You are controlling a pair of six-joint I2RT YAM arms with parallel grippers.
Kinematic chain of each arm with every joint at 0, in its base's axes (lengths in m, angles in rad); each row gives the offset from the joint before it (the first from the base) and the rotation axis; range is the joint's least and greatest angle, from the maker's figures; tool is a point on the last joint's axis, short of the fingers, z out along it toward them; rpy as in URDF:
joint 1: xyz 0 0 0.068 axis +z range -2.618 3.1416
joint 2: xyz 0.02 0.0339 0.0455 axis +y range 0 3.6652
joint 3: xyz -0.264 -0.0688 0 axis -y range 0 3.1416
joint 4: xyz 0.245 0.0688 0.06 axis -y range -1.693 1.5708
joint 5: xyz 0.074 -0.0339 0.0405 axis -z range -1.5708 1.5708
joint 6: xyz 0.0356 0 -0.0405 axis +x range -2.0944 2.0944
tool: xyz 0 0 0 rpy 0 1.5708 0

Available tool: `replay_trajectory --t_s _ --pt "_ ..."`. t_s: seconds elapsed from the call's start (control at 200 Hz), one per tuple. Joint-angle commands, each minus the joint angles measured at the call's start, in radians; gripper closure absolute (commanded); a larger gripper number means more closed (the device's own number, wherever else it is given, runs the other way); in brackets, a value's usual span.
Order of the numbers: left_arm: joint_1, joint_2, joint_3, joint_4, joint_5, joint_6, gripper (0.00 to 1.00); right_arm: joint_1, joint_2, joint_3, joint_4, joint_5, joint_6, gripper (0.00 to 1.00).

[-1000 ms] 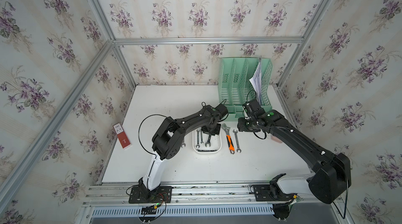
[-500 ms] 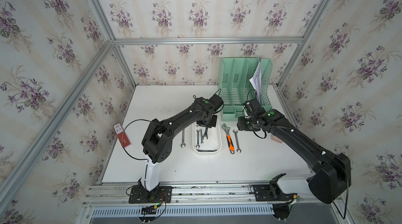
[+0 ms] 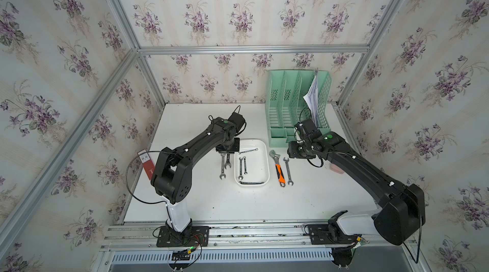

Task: Take out the wrench from the storage box
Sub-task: Place the wrench at the center of the board.

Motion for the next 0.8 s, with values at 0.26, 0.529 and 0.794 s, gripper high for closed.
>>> replay_trajectory --t_s 0.26,0.529,0.794 --pt "0.02 0.067 -0.085 0.137 0.023 0.013 0.86 0.001 0.008 0.008 -0.013 -0.001 0.004 0.44" --pt "0.019 0.118 -0.122 0.184 0.053 0.016 0.87 0.001 0.007 0.01 -0.017 0.0 0.004 0.44" --pt "0.018 0.12 -0.139 0.184 0.055 -0.02 0.86 0.001 0.011 0.011 -0.013 -0.005 0.007 0.44"
